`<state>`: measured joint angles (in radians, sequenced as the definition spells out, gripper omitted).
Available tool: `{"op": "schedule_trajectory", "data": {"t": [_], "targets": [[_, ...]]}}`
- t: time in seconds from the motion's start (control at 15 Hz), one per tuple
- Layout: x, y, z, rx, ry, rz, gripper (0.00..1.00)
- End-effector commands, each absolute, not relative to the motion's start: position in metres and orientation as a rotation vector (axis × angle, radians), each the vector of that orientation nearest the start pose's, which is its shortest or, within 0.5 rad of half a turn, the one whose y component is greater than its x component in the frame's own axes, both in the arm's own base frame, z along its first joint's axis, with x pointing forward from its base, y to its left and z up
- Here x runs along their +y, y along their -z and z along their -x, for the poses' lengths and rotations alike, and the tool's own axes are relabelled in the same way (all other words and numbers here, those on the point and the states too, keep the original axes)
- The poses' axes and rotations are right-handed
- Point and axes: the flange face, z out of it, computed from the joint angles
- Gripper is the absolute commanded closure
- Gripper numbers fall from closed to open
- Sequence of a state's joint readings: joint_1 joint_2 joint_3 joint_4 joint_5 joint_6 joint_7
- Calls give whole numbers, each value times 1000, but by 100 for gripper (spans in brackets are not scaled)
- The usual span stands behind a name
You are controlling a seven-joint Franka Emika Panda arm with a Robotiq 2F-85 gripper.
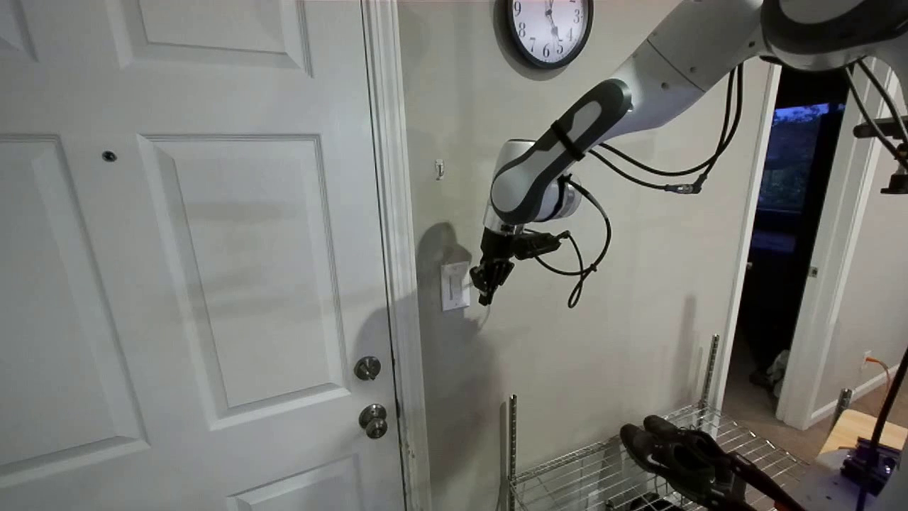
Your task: Turn off the light switch.
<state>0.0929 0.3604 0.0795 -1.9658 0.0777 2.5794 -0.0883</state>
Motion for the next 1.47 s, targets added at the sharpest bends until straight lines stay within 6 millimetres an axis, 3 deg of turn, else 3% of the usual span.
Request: {"op": "schedule_trajectory", "data": {"t": [0.0, 0.67, 1.4], "targets": [[109, -303, -642, -268, 427, 2993, 100], [115, -271, -667, -185, 701, 2986, 97], [108, -260, -684, -72, 1004, 2998, 98]]}}
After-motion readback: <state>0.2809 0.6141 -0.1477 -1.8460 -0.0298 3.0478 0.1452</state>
